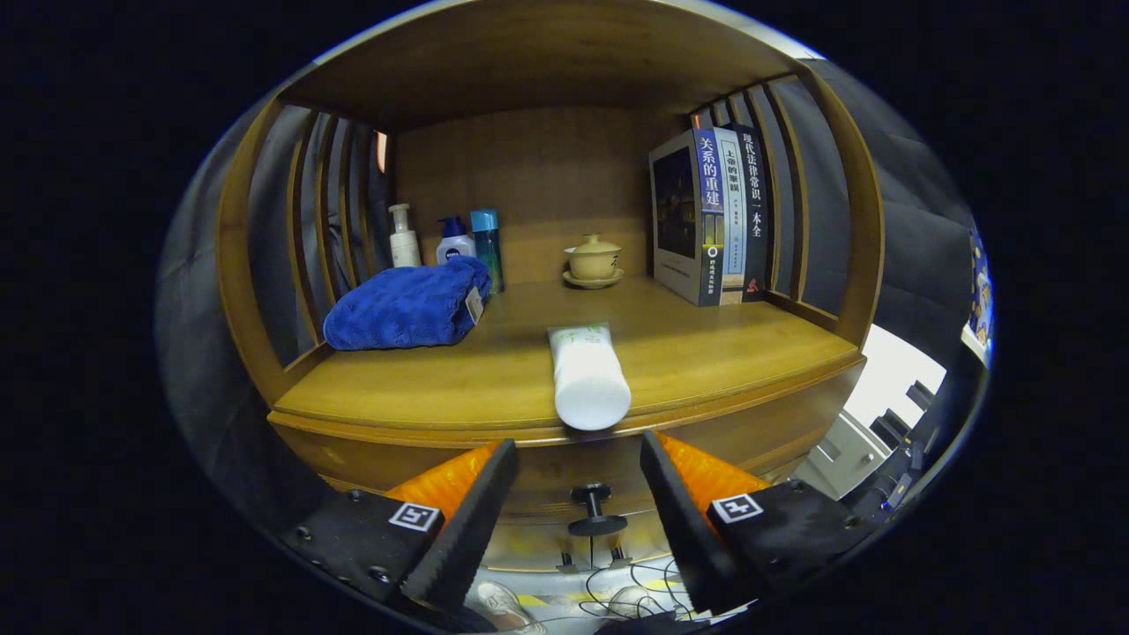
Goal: Pull open the drawer, take out the items inside it, and place them on the countertop above the cabinet.
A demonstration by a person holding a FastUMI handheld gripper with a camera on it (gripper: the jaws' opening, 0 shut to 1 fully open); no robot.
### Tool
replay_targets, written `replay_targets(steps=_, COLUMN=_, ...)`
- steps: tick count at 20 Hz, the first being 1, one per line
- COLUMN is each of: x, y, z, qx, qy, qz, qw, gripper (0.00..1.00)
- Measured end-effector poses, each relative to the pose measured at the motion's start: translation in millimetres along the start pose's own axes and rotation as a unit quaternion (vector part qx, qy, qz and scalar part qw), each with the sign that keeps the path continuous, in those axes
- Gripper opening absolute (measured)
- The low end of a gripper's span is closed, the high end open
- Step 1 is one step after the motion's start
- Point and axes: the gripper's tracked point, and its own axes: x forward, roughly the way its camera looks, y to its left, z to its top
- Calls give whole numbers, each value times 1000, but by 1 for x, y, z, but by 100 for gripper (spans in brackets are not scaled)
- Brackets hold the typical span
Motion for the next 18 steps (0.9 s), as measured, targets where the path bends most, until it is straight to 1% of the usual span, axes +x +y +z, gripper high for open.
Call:
replay_targets(steps=3, x=1, y=-2, z=-1, qx=1, qy=0, qz=2, qw=1000, gripper=96)
replay_targets(steps=5, x=-4, y=-4, z=-4, qx=21, qy=15, qz=1, qw=1000, gripper=96)
replay_targets(steps=7, x=-11, y=-1, z=5, qx=43, qy=9, qz=11, qw=999, gripper=97)
replay_targets(steps=10, x=-27, y=-8, z=32, qx=47, qy=-14, qz=11, qw=999, gripper=97)
replay_targets(steps=15, x=-61, y=-22, z=84, qx=21, qy=-59, qz=0, qw=998, gripper=96)
replay_targets(steps=18, x=-87, y=-30, z=123, qx=32, qy=-90, qz=2, qw=995, gripper=96)
